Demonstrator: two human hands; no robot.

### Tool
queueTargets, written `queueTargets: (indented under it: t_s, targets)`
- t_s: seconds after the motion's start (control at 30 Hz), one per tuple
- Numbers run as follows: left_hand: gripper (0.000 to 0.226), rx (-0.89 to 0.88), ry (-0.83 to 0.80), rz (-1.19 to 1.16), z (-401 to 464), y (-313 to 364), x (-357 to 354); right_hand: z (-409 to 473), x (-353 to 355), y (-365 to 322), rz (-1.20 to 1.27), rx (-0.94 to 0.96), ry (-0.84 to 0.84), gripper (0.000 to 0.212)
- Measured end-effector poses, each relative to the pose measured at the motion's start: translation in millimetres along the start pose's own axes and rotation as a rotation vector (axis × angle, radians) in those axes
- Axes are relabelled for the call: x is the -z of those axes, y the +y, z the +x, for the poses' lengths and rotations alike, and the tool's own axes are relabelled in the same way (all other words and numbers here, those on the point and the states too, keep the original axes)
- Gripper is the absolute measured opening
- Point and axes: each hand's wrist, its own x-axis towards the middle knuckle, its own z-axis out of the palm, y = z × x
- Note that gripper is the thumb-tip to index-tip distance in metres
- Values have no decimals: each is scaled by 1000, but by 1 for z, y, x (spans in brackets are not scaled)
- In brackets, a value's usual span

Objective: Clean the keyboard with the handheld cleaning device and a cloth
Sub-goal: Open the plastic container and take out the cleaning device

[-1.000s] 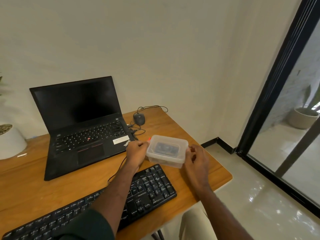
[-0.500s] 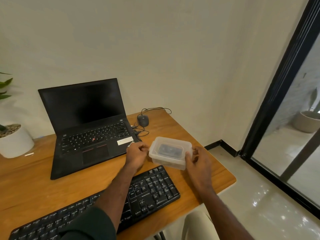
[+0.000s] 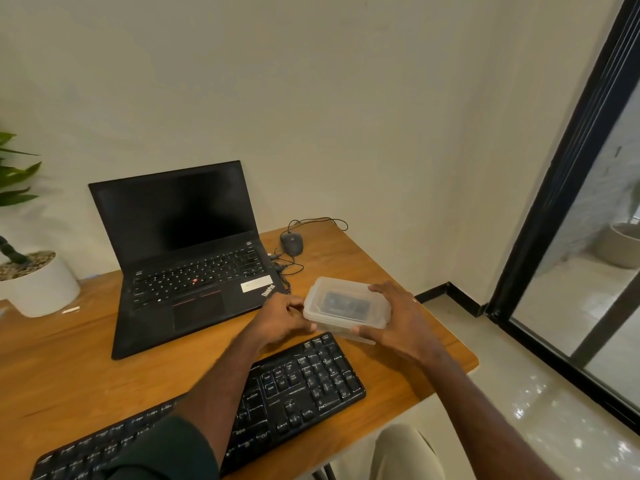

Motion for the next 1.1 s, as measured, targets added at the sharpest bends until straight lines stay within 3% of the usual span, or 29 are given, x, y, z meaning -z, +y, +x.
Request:
queueTargets:
  t_s: [0.47, 0.6, 0.73, 0.9, 1.1]
  targets:
    - [36, 30, 51, 18, -5, 5, -5, 25, 19, -6, 96, -55, -41, 89]
    - [59, 46, -2, -6, -5, 7, -2, 32, 33, -10, 131, 31, 42, 62]
    - [27, 81, 67, 2, -1, 13, -6, 46, 34, -5, 103, 16, 90, 58]
    - [26, 98, 236, 40, 5, 18, -12, 69, 28, -1, 89, -67, 103, 40]
    - [20, 93, 269, 121, 11, 17, -9, 97, 20, 9, 38, -239, 57, 25]
